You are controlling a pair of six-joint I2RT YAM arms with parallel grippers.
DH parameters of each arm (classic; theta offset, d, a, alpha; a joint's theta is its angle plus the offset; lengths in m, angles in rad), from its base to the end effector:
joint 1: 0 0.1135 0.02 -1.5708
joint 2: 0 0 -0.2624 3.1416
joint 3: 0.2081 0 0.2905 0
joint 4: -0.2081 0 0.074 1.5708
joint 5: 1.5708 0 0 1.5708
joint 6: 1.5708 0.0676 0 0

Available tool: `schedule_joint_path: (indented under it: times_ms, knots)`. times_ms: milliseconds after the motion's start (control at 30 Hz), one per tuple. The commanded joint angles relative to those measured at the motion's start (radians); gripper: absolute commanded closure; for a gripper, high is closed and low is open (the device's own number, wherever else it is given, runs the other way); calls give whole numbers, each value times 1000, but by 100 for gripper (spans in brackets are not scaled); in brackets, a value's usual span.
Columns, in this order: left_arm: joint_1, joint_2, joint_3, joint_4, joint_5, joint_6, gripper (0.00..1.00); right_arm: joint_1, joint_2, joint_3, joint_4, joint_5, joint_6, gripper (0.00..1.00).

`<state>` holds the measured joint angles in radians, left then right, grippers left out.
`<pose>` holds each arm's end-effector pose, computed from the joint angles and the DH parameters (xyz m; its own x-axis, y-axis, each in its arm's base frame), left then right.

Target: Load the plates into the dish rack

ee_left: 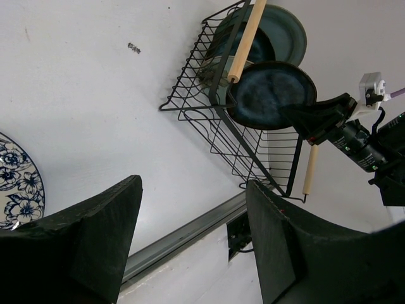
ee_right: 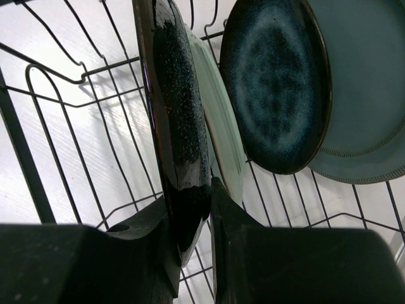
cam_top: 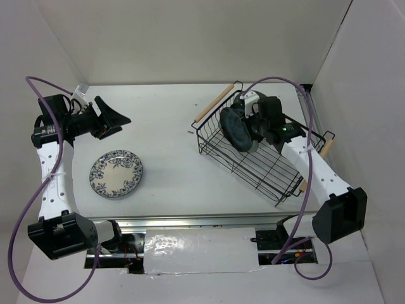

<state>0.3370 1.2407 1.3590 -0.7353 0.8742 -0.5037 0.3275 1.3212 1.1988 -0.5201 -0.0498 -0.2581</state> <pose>0.3058 0.0522 0.3870 -0.6608 -0.5597 -0.5001 0.0677 0.6191 -0.7824 0.3378 0.1183 0.3078 -0.4569 -0.4245 -0.7817 -0.4919 0.8528 -0.1755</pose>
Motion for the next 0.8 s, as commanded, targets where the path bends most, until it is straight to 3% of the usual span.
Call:
schedule_joint_path:
  times_ms: [0,600,767]
  knots:
    - [4,6,-11,28,0,2,22,-8,-14,8,189,36,-23,100]
    - [4,8,-26,31,-20,10,22,-7,44,18,189,18,-79,100]
    - [5,2,-28,28,-30,16,22,16,73,25,172,72,-96,100]
